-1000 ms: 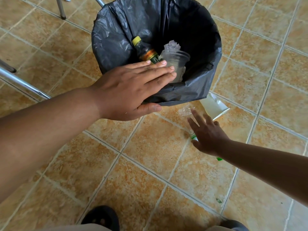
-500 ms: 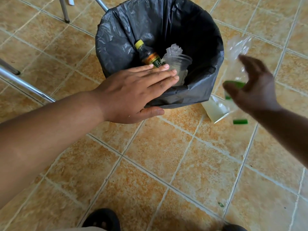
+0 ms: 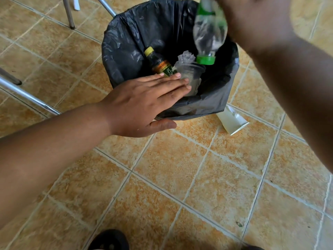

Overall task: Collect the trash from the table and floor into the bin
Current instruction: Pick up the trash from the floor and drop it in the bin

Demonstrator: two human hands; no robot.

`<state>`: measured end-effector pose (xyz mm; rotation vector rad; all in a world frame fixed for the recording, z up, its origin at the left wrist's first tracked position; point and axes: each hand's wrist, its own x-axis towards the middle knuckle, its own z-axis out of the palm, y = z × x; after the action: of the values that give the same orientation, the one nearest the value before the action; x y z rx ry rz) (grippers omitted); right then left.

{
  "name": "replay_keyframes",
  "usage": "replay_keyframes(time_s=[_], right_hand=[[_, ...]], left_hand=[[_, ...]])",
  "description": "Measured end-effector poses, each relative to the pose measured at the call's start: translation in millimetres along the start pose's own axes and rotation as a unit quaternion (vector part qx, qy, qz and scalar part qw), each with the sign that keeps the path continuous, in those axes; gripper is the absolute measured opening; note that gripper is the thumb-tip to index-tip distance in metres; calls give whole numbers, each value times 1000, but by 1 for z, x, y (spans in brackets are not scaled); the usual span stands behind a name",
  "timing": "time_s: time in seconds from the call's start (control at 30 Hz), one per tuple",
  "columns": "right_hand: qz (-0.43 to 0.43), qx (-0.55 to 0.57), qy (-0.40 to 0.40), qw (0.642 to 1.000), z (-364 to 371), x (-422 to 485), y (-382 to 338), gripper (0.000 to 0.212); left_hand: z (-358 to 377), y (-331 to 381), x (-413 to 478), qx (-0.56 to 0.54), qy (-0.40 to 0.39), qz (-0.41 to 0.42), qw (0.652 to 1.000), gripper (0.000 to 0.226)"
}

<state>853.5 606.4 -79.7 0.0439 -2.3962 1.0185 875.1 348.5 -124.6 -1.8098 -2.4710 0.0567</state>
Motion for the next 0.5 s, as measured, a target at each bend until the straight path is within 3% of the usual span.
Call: replay_keyframes(time_s=[0.07, 0.17, 0.23, 0.3, 0.43, 0.5], right_hand=[[6, 18, -32, 999, 11, -2, -3, 70], [-54, -92, -110, 988, 24, -12, -5, 72], [-102, -168, -218, 956, 24, -18, 0, 61], [-150, -211, -267, 928, 23, -22, 4, 51], [-177, -235, -272, 916, 23, -28, 0, 45], [-177, -206, -243, 931, 18, -30, -4, 38]], left_hand=[[0, 0, 0, 1, 6, 1, 1000, 81], [1, 1, -1, 7, 8, 2, 1000, 81], [1, 0, -1, 11, 8, 4, 1000, 81], [1, -1, -1, 12, 12, 6, 1000, 81], [0, -1, 0, 9, 16, 6, 1000, 81], [0, 0, 0, 10, 16, 5, 1000, 81]])
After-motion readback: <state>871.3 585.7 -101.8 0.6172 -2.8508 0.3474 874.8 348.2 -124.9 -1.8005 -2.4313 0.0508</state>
